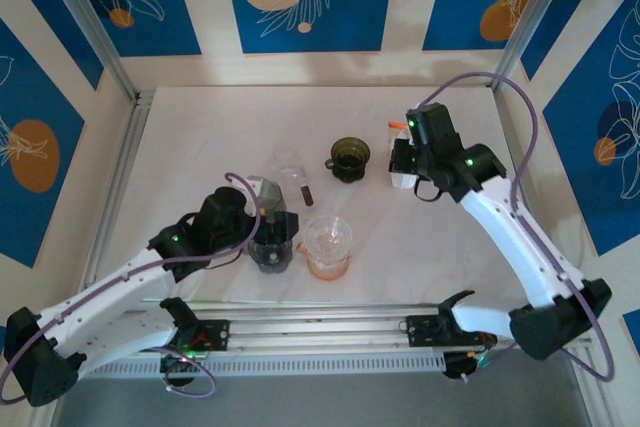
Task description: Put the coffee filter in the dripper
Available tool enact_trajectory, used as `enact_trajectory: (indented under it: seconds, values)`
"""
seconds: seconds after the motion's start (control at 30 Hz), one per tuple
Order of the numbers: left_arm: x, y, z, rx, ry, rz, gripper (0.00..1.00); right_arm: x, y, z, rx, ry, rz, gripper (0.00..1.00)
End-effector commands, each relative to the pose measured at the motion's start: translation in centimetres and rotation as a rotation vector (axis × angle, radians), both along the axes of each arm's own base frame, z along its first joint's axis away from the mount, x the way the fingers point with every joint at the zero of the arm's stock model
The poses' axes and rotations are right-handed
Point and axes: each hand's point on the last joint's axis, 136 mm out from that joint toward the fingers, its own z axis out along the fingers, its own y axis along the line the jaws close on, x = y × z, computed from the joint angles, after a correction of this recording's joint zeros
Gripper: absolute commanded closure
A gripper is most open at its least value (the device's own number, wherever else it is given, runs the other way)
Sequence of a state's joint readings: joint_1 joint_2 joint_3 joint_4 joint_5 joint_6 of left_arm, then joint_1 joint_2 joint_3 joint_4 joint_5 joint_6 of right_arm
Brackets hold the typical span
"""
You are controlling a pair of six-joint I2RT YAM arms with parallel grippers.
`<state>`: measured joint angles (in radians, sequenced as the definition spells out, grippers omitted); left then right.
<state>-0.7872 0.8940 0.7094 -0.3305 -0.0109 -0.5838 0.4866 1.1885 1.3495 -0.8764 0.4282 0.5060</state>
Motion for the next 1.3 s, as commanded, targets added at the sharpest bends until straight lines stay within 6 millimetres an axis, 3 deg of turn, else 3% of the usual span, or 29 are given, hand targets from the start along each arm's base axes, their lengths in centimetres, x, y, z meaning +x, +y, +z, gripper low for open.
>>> enact_trajectory:
  seconds: [0.0,0.33,0.63,0.9,1.27]
  values:
    - [-0.4,0.8,1.6,0.014,-0.025,-0.006,0.0,-4.0,1.8,0.3,0.077,0.061,0.087,1.0]
    - [-2.4,3.3,3.7,-0.025,-0.033,0.033,0.0,-13.6,7.2,3.4,0.191,0.154,0.387,1.0]
    - [-3.2,3.6,4.5,-0.05,-0.029,0.024,0.0,-17.8,9.6,2.4,0.195,0.29,0.47,1.0]
    - [-3.3,2.6,4.5,-0.082,-0.007,-0.009,0.0,-17.7,11.1,1.7,0.153,0.387,0.435,1.0]
    - [-3.5,1.5,3.9,-0.101,0.027,-0.046,0.0,-15.0,13.0,-0.5,0.069,0.53,0.388,1.0]
